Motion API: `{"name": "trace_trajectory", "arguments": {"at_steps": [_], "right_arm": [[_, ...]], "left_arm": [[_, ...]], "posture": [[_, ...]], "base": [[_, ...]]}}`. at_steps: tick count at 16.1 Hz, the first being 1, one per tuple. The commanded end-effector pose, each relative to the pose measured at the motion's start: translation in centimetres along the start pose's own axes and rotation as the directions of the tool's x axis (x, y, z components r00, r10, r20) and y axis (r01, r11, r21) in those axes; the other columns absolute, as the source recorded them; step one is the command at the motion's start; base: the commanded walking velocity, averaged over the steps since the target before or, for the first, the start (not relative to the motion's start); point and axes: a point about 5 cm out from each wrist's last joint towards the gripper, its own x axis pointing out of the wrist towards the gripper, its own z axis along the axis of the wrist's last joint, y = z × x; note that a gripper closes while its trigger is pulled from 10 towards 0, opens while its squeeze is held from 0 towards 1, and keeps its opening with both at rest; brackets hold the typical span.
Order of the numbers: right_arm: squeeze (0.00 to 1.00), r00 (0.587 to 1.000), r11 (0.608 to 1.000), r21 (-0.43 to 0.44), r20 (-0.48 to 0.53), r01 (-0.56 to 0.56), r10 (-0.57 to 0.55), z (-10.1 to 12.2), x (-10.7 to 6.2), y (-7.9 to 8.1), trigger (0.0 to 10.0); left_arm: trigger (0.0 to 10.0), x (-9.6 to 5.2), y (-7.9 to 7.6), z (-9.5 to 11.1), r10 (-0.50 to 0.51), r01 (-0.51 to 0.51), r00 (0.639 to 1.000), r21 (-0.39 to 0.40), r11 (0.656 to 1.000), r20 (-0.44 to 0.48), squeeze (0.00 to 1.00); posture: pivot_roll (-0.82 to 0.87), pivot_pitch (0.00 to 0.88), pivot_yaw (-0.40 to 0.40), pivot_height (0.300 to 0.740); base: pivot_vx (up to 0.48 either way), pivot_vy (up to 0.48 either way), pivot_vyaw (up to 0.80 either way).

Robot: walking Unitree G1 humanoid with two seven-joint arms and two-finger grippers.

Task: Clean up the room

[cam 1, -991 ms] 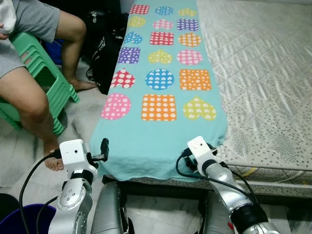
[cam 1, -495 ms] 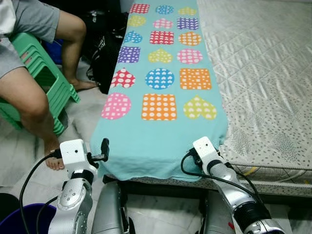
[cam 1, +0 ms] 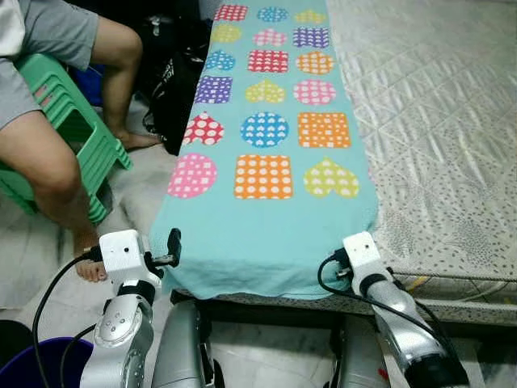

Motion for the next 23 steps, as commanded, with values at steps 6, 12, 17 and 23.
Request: {"name": "trace_trajectory", "arguments": {"at_steps": [6,12,17,23], "right_arm": [[0.00,0.999,0.989,0.141,-0.025,0.051,-0.048,-1.1,-2.1,-1.7,0.0],[0.00,0.996,0.986,0.147,-0.048,0.076,-0.070,-1.5,-3.3,-2.5,0.0],[0.00,0.980,0.962,0.218,-0.142,0.167,-0.138,-3.2,-5.3,-3.2,0.0],[0.00,0.976,0.967,0.216,-0.200,0.134,-0.090,-3.8,-5.3,-2.4,0.0]], "left_arm": [[10.0,0.0,0.2,-0.1,-0.001,0.002,1.000,0.017,1.000,-0.011,0.00],[10.0,-0.1,0.2,-0.1,-0.005,0.005,1.000,0.020,1.000,-0.013,0.00],[10.0,-0.1,-0.1,-0.3,-0.012,0.013,1.000,0.013,1.000,-0.018,0.00],[10.0,0.1,-0.3,-0.4,-0.020,0.021,1.000,0.011,1.000,-0.019,0.00]], "posture": [[-0.03,0.190,0.046,0.545],[-0.03,0.186,0.048,0.545],[-0.04,0.176,0.047,0.545],[-0.04,0.164,0.044,0.545]], "base": [[0.000,0.000,0.00],[0.000,0.000,0.00],[0.000,0.000,0.00],[0.000,0.000,0.00]]}}
